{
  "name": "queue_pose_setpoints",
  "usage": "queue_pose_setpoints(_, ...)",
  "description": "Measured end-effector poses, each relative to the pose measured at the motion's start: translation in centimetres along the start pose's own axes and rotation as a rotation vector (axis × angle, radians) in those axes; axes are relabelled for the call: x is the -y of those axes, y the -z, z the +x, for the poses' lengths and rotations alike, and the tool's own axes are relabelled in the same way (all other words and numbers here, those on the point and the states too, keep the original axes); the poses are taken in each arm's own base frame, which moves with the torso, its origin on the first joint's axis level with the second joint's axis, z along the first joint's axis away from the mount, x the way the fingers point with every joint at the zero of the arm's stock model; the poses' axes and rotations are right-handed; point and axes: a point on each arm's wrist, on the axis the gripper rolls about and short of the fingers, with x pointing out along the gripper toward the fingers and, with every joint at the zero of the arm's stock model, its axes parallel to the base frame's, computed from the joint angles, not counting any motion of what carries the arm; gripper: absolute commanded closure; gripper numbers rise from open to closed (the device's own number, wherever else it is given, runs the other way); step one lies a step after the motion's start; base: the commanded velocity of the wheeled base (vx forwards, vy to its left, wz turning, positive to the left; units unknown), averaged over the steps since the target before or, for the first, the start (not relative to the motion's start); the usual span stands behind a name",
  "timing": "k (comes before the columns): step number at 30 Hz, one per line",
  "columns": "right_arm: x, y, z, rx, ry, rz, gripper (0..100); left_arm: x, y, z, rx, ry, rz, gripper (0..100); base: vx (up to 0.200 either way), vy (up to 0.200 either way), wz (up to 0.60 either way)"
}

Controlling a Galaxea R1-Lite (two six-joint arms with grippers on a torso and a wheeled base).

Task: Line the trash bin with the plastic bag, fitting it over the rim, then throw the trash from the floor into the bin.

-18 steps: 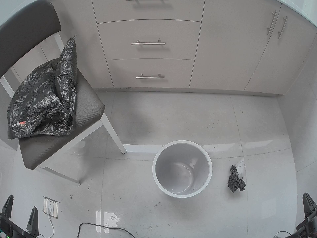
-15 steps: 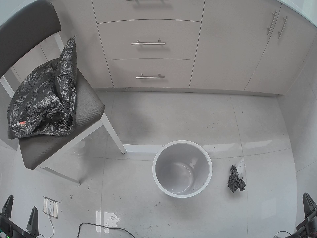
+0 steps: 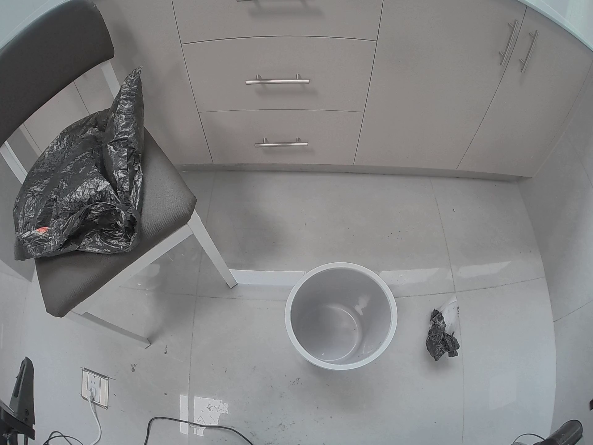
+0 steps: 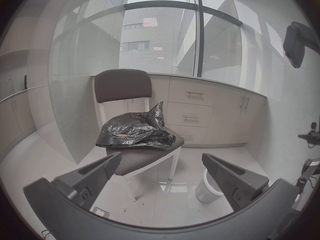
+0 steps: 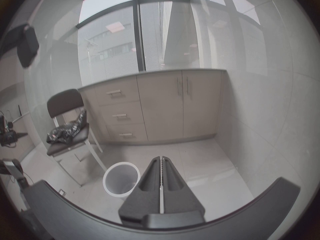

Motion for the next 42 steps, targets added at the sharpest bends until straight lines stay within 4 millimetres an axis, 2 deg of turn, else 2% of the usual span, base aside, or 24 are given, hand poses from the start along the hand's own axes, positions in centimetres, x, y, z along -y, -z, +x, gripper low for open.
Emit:
queue_pose_setpoints(3,-0.3,-3.5,-0.1,0.045,-0.046,0.012,100,0.1,-0.8,0.4,-0.017,0.015,-0.002,0,0.000,0.000,0.00)
queue_pose_setpoints(6,-0.6,-7.2,0.9,0.076,-0.113,0.057,100,0.2,-1.8,1.2,-0.051,0.036,0.007,0,0.000,0.000,0.00)
queue_pose_setpoints(10,-1.0,-10.9,3.6,0.125,-0.203,0.173,100,0.4,-3.5,3.1,-0.092,0.065,0.040,0,0.000,0.000,0.00)
queue_pose_setpoints(13,-1.4,-12.1,6.3,0.150,-0.261,0.244,100,0.5,-4.7,5.0,-0.125,0.087,0.072,0,0.000,0.000,0.00)
queue_pose_setpoints(17,-2.0,-11.7,10.1,0.099,-0.301,0.299,100,0.8,-6.2,8.5,-0.172,0.108,0.173,0,0.000,0.000,0.00)
queue_pose_setpoints(20,-2.3,-10.7,12.0,0.040,-0.312,0.327,100,1.0,-7.1,11.6,-0.201,0.110,0.295,0,0.000,0.000,0.00)
queue_pose_setpoints(26,-2.7,-9.3,14.1,-0.025,-0.324,0.366,100,1.5,-8.4,18.6,-0.221,0.119,0.624,0,0.000,0.000,0.00)
queue_pose_setpoints(30,-2.9,-8.7,14.8,-0.052,-0.328,0.383,100,1.6,-8.6,22.6,-0.232,0.132,0.834,0,0.000,0.000,0.00)
queue_pose_setpoints(35,-3.0,-8.3,15.2,-0.070,-0.333,0.395,100,1.5,-8.0,26.0,-0.262,0.150,1.041,0,0.000,0.000,0.00)
queue_pose_setpoints(42,-3.0,-8.5,14.8,-0.059,-0.350,0.405,100,1.3,-7.1,27.7,-0.299,0.172,1.163,0,0.000,0.000,0.00)
